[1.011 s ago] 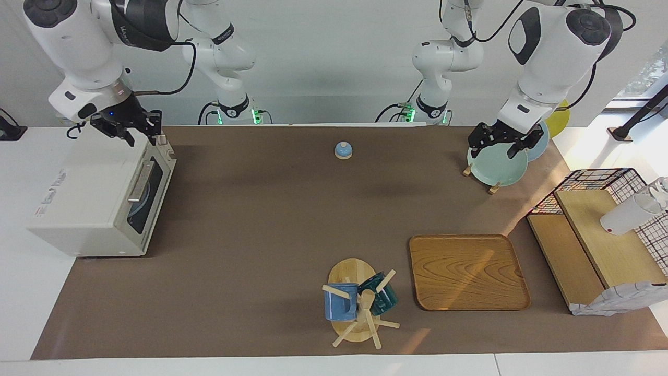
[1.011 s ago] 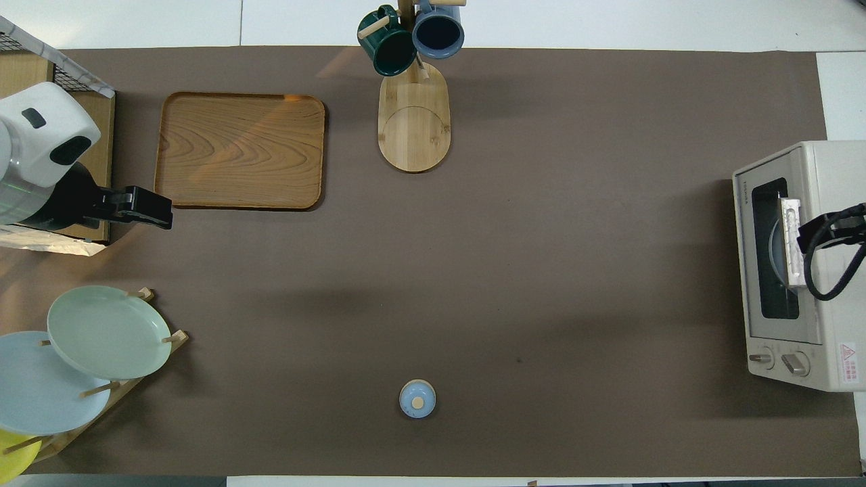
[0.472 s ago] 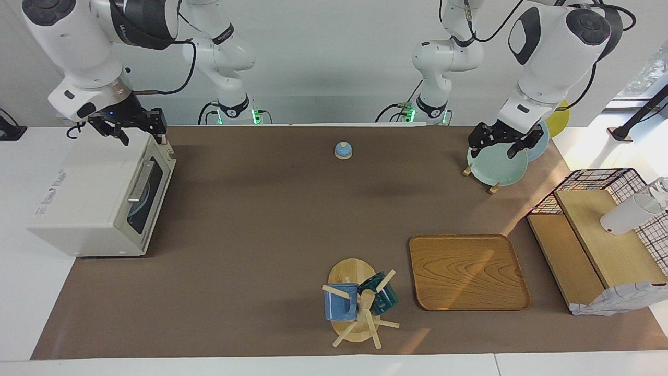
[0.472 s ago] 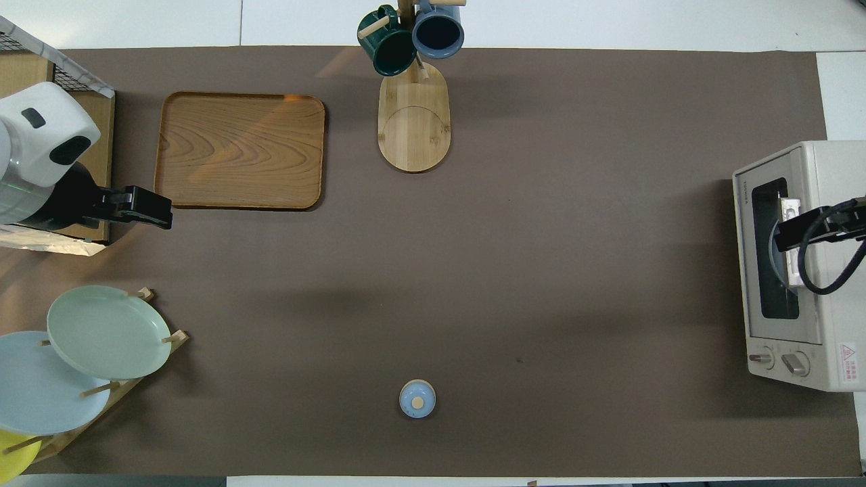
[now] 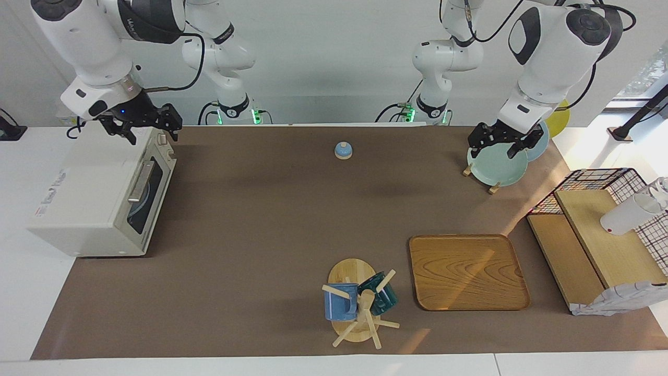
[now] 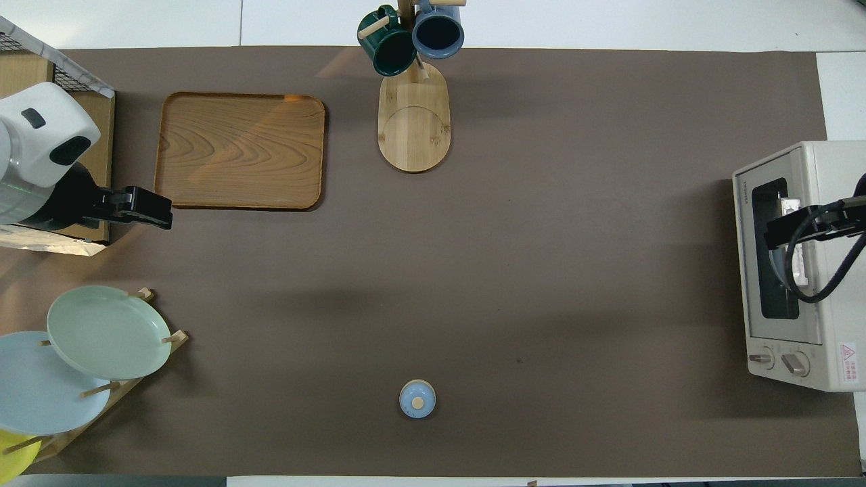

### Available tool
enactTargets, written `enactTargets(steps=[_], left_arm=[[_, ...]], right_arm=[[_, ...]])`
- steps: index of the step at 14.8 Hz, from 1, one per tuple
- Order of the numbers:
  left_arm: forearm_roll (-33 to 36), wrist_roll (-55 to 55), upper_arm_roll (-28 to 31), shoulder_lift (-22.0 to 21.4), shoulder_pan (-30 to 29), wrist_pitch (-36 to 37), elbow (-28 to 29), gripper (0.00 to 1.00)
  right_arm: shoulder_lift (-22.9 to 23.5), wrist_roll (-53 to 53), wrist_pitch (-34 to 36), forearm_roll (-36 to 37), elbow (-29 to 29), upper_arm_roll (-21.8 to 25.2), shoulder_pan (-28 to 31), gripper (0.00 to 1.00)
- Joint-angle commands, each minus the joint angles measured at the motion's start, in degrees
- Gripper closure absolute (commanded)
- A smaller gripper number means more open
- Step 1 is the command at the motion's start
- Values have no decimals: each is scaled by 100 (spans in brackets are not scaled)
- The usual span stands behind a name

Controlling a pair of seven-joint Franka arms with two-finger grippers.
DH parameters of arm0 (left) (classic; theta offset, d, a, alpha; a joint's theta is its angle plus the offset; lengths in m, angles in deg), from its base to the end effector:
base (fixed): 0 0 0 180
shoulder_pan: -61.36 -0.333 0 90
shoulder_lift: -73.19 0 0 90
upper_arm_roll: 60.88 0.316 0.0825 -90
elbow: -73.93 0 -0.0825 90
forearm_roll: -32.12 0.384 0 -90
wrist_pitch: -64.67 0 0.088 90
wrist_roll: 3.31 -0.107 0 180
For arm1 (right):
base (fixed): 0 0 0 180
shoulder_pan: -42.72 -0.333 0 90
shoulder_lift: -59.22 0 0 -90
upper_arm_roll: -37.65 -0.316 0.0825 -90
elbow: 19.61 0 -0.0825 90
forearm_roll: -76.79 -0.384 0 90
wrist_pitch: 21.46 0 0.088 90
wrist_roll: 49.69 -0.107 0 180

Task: Put eggplant into oven

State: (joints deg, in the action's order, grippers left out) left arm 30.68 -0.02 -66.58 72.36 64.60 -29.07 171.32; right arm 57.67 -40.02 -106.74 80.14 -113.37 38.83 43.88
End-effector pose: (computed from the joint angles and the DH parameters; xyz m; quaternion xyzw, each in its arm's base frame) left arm 0.5443 -0.0885 0.5770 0.9985 -0.0481 -0.0258 0.0091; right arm 0.5345 -0.0286 0.6021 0.9958 0.0632 -0.0631 0.0225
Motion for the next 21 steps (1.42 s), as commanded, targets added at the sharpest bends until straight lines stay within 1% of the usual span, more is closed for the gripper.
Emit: enactTargets(steps=[1, 3, 11, 14, 17, 21], left_arm=[[-23, -30, -18, -92, -61, -39, 69, 0], [-23, -30, -18, -92, -69, -39, 69, 0], [-23, -30, -18, -92, -61, -39, 69, 0], [-23, -21, -18, -92, -61, -39, 69, 0], [-23, -30, -18, -101, -69, -39, 69, 0], [-23, -30, -18, -92, -61, -39, 69, 0]], right_arm=[[49, -61, -57, -142, 68, 23, -10, 0], [32, -61, -67, -151, 7, 15, 51, 0], [31, -140, -155, -169, 50, 6, -2, 0], [31, -184, -251, -458, 59, -12, -10, 0], [31, -193, -199, -388, 77, -100, -28, 0], [31, -193, -199, -388, 77, -100, -19, 0]])
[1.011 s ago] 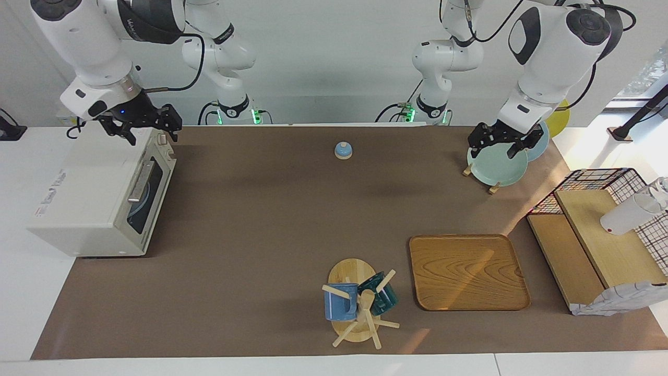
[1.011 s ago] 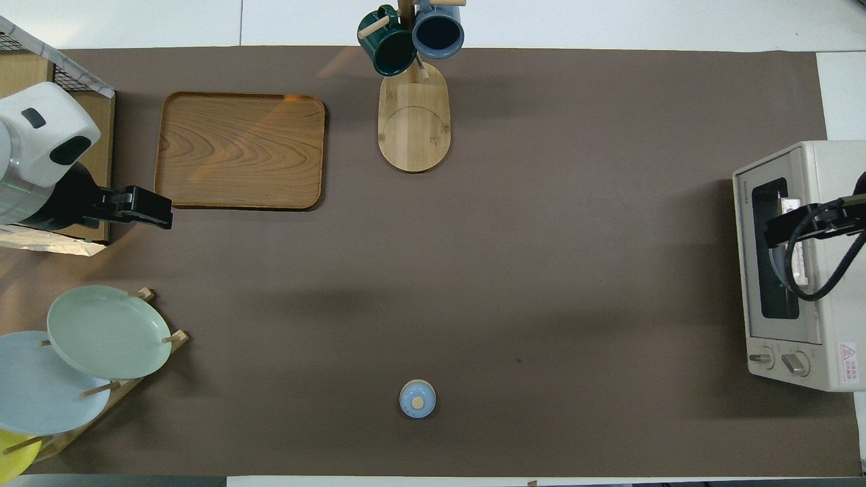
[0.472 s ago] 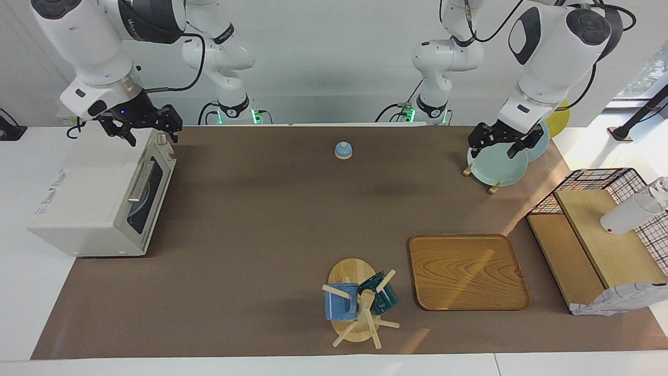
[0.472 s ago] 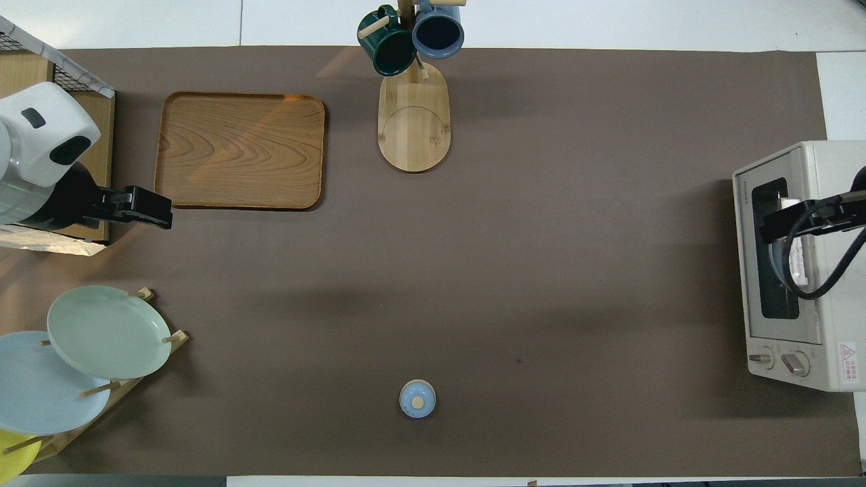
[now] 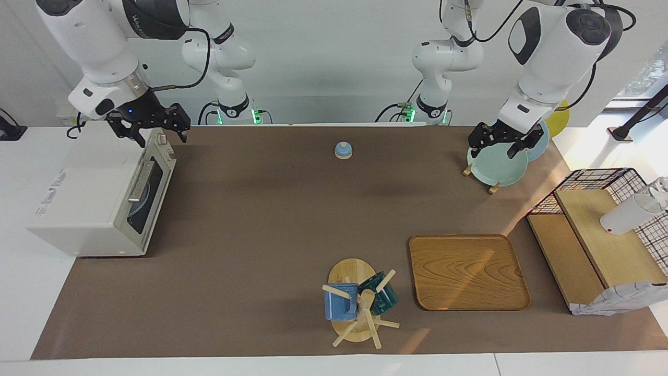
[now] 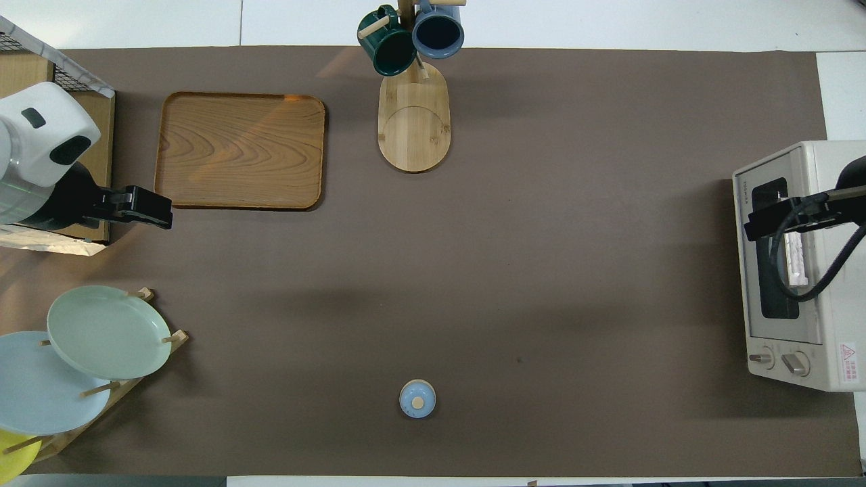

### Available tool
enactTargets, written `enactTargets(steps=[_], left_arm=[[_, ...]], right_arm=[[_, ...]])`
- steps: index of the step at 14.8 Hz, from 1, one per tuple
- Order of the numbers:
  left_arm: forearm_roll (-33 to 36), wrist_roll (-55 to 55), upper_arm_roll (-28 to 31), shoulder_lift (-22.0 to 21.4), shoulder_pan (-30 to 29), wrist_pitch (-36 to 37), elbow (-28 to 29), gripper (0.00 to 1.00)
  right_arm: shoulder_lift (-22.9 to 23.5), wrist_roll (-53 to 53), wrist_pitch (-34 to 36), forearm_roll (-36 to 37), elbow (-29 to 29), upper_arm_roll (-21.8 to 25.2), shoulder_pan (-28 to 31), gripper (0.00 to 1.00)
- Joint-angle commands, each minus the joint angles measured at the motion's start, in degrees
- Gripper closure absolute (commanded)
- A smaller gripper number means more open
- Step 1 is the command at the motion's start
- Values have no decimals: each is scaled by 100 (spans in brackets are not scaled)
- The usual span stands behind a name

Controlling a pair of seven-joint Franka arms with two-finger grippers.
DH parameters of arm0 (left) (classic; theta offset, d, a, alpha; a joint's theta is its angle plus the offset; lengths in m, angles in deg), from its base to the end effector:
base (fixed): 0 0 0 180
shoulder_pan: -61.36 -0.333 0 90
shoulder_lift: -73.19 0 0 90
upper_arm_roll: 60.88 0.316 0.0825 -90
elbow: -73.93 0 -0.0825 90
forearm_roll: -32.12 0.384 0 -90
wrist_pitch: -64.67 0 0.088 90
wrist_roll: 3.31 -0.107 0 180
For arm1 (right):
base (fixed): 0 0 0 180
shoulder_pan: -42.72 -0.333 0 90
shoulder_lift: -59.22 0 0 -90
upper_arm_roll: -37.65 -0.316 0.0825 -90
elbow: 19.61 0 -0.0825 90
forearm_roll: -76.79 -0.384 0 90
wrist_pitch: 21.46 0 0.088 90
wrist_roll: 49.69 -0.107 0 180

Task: Put eggplant into oven

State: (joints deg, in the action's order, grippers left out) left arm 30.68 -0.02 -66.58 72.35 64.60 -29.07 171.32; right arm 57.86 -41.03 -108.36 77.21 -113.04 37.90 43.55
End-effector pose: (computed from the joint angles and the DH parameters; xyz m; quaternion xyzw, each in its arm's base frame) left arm 0.5443 -0.0885 0.5771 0.9985 -0.0481 -0.0257 0.0091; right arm 0.5396 -0.0110 0.6050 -0.9968 -0.0660 0.0452 0.0002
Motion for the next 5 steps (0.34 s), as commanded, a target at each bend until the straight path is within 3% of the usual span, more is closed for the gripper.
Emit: enactTargets(steps=[1, 5], left_arm=[[-23, -21, -18, -92, -60, -39, 69, 0], [-23, -30, -18, -92, -69, -39, 69, 0]], right_arm=[[13, -101, -46, -94, 36, -7, 23, 0], [13, -119, -46, -86, 35, -7, 23, 0]])
